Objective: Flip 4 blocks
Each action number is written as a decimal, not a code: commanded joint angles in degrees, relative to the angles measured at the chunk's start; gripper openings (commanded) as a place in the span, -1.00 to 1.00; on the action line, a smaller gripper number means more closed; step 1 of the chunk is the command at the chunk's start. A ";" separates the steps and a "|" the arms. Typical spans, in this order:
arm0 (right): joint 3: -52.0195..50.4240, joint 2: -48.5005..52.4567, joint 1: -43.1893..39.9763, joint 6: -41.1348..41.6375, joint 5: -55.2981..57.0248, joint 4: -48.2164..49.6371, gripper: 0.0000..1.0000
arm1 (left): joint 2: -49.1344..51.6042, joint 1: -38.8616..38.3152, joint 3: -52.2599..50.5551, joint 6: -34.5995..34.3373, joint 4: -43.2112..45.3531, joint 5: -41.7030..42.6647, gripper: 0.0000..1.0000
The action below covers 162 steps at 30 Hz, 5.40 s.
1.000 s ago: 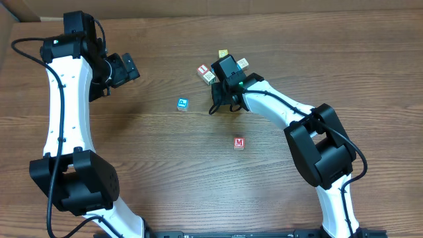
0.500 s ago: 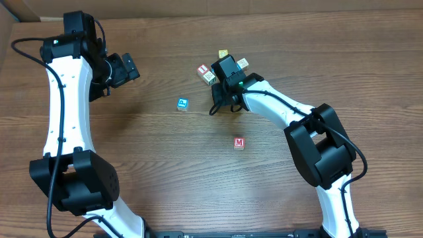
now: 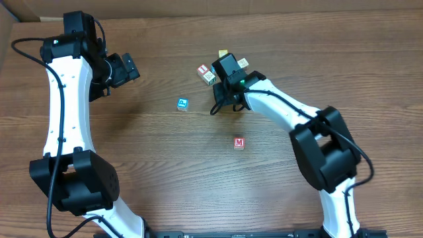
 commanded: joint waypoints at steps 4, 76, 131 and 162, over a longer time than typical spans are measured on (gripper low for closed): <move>1.53 -17.09 1.53 0.98 -5.22 -8.79 -0.50 | 0.44 0.02 -0.11 -0.81 -0.15 -0.35 0.99; -19.91 -10.67 13.51 16.28 4.35 14.49 -0.78 | 0.44 0.02 -0.11 -0.81 -0.15 -0.35 1.00; -15.85 -9.57 16.37 17.90 0.68 -5.64 -0.58 | 0.44 0.02 -0.11 -0.81 -0.15 -0.35 0.99; -12.57 -9.60 16.35 21.33 5.62 -9.22 -0.48 | 0.44 0.04 -0.11 -0.81 -0.15 -0.35 1.00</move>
